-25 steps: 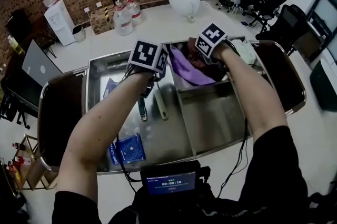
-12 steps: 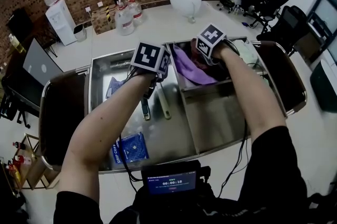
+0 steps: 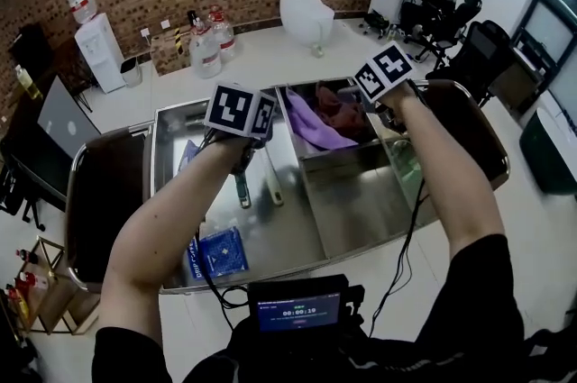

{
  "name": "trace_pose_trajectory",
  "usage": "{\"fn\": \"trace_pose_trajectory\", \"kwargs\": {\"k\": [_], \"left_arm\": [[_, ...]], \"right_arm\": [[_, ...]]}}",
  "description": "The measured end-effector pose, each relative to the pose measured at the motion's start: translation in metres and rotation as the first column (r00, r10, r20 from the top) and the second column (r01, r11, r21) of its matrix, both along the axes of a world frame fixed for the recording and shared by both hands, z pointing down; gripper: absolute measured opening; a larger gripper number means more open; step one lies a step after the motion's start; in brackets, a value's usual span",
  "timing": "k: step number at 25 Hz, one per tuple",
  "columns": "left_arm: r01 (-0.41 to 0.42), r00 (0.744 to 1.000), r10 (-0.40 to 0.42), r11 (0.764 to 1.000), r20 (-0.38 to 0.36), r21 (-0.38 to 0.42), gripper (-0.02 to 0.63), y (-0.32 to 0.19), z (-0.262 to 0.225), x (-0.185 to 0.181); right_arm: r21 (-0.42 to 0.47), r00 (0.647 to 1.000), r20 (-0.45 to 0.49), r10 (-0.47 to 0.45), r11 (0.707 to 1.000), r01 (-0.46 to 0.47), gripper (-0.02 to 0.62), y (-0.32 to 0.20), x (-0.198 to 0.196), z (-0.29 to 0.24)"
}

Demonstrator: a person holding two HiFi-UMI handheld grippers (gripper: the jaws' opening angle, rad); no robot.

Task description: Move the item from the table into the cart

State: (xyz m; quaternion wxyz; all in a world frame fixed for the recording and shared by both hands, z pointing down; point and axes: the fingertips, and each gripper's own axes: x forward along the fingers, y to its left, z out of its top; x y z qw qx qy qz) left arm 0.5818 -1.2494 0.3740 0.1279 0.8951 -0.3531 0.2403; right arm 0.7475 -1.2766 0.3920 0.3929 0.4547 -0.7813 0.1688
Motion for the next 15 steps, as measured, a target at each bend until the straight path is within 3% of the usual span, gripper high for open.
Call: {"fn": "trace_pose_trajectory", "kwargs": {"k": [3, 8, 15], "left_arm": [[-0.031, 0.999, 0.034, 0.997, -0.043, 0.071, 0.003, 0.031, -0.027, -0.003], [-0.007, 0.997, 0.022, 0.982, -0.079, 0.189, 0.003, 0.075, -0.053, -0.010], [-0.020, 0.977, 0.082, 0.955, -0.197, 0.297, 0.003, 0.148, -0.103, -0.004]], "right_arm": [[0.102, 0.988, 0.140, -0.057, 0.994, 0.043, 0.209, 0.040, -0.012, -0.037], [0.257, 0.965, 0.233, -0.120, 0.965, 0.058, 0.209, 0.099, -0.019, -0.079], [0.476, 0.918, 0.343, -0.198, 0.880, 0.012, 0.207, 0.187, -0.018, -0.128]]}}
